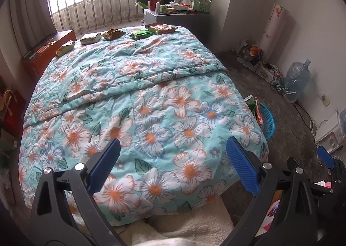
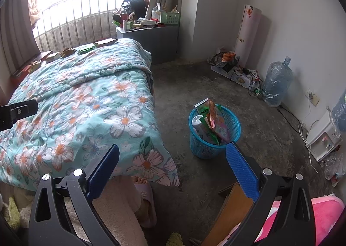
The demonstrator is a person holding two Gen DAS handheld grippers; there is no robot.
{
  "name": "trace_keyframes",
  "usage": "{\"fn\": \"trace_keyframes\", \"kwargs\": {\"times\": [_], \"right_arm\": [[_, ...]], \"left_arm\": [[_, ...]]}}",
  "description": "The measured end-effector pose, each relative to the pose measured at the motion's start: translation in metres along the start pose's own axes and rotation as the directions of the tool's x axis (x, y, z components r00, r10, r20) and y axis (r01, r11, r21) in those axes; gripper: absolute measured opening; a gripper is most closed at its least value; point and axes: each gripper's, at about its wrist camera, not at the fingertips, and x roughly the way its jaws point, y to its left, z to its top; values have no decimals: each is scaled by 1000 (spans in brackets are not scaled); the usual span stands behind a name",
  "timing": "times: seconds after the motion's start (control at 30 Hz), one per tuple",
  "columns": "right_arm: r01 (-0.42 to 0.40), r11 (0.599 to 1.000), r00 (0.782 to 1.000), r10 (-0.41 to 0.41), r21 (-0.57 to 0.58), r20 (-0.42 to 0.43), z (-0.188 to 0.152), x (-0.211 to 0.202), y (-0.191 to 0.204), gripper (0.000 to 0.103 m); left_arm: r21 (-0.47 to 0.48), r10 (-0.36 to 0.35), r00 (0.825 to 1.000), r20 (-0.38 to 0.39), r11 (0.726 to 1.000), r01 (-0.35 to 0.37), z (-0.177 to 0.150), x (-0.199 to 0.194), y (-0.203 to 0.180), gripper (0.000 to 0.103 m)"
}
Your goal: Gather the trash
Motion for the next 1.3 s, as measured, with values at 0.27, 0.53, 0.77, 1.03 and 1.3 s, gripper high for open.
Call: {"fn": "trace_keyframes", "kwargs": {"times": [0.27, 0.53, 0.77, 1.03, 1.3], "right_arm": [[-1, 1000, 1000, 1, 1, 0, -1, 0, 0, 96], [-3, 1000, 1000, 3, -5, 1, -1, -1, 0, 96], [-5, 1000, 1000, 5, -7, 3, 1, -2, 0, 96], [-10, 1000, 1000, 10, -8, 1, 3, -3, 0, 96], [-14, 1000, 1000, 14, -12, -1, 4, -2, 1, 96]], "left_arm": [[1, -4, 1000, -5, 1000, 4, -1, 0, 0, 94], [2, -7, 1000, -9, 1000, 7, 0, 0, 0, 94], [3, -8, 1000, -5, 1000, 8, 2, -1, -1, 94], [2, -8, 1000, -6, 1000, 8, 1, 0, 0, 94], [0, -8, 1000, -10, 1000, 8, 1, 1, 1, 94]]}}
